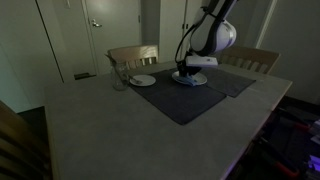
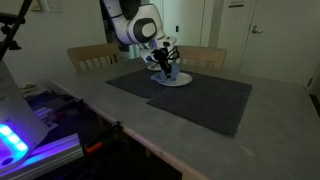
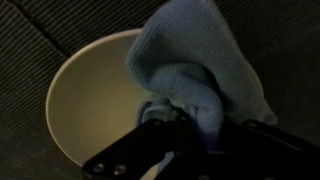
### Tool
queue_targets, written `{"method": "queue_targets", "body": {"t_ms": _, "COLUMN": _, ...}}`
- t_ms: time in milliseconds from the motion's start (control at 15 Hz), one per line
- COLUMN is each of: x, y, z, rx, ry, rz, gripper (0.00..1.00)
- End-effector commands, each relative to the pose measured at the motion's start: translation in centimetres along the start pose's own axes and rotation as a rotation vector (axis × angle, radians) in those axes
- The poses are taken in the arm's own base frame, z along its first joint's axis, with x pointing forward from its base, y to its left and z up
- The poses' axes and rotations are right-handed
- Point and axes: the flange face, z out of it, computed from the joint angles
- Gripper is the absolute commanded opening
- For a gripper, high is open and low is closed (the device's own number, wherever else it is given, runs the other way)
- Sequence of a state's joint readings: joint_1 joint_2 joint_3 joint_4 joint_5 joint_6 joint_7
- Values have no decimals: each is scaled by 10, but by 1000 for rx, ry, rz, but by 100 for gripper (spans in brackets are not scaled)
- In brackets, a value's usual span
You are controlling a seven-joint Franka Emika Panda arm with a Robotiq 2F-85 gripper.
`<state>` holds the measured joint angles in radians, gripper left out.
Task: Wipe the plate with the towel
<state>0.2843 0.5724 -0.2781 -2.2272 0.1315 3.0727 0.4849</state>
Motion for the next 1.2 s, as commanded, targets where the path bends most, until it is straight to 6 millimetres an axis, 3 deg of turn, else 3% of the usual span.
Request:
{"method": "queue_targets", "body": {"t_ms": 0, "x": -9, "y": 0, "z": -4, "rx": 20, "ry": -31, "rz": -21, "gripper": 4}}
{"method": "queue_targets", "body": {"t_ms": 200, "x": -11, "y": -11, "z": -13, "rx": 3, "ry": -27, "rz": -51, "gripper": 4}}
{"method": "queue_targets", "body": {"t_ms": 1133, "x": -91, "y": -139, "z": -59, "rx": 141, "ry": -45, "rz": -377, "gripper": 4}}
